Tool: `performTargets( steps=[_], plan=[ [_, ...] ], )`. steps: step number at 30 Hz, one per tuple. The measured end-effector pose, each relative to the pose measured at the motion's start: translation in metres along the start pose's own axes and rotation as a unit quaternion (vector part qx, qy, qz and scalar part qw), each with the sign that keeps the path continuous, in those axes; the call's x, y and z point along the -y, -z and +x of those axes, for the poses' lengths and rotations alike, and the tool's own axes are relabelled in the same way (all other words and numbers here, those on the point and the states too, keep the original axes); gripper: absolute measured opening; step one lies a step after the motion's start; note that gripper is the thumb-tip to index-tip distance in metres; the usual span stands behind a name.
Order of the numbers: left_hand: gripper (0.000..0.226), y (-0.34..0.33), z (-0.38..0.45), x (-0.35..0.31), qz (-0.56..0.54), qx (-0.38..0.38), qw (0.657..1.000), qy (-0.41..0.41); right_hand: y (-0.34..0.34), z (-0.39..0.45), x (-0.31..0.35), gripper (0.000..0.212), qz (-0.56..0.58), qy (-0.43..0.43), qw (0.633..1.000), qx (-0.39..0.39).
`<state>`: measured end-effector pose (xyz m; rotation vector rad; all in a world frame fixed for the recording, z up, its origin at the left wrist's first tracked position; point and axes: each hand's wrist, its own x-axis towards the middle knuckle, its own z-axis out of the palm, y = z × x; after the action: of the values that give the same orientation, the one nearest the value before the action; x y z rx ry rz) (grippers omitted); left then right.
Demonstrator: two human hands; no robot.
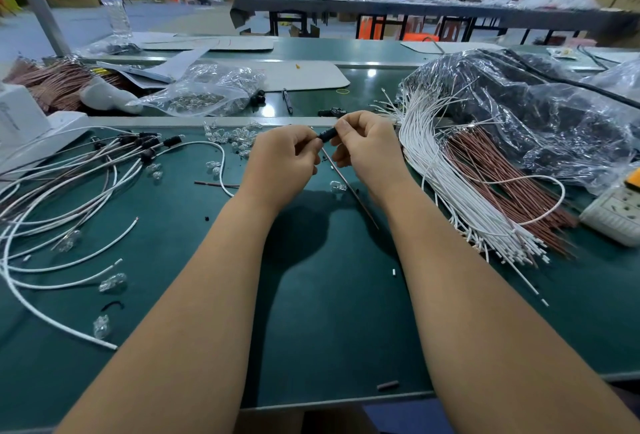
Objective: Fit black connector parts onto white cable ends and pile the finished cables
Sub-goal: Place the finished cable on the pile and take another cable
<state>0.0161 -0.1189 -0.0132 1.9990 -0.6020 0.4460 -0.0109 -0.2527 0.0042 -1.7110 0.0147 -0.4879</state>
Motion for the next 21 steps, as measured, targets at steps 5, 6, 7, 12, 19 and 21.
performTargets(
  steps=[5, 6, 7, 12, 19, 21],
  plan=[
    [0.019, -0.0003, 0.0001, -0.0019, -0.059, -0.007, 0.997, 0.048, -0.0014, -0.0015, 0.0003, 0.011, -0.010, 0.013, 1.000, -0.011],
    [0.020, -0.0001, 0.0002, -0.0022, -0.074, -0.008, 0.995, 0.059, -0.0016, -0.0021, 0.0003, 0.012, -0.013, 0.019, 1.000, -0.018],
    [0.020, 0.0005, 0.0003, -0.0024, -0.085, -0.010, 0.994, 0.067, -0.0017, -0.0026, 0.0002, 0.012, -0.018, 0.024, 0.999, -0.025],
    [0.021, 0.0026, 0.0000, -0.0029, -0.100, -0.024, 0.991, 0.082, -0.0022, -0.0040, 0.0003, 0.019, -0.033, 0.039, 0.998, -0.039],
    [0.017, 0.0028, 0.0015, -0.0033, -0.095, 0.003, 0.992, 0.085, -0.0073, -0.0048, -0.0030, 0.016, -0.048, 0.047, 0.998, -0.019],
    [0.021, 0.0035, 0.0008, -0.0025, -0.092, 0.045, 0.992, 0.079, -0.0043, -0.0035, -0.0031, 0.020, -0.055, 0.049, 0.997, -0.028]
  ],
)
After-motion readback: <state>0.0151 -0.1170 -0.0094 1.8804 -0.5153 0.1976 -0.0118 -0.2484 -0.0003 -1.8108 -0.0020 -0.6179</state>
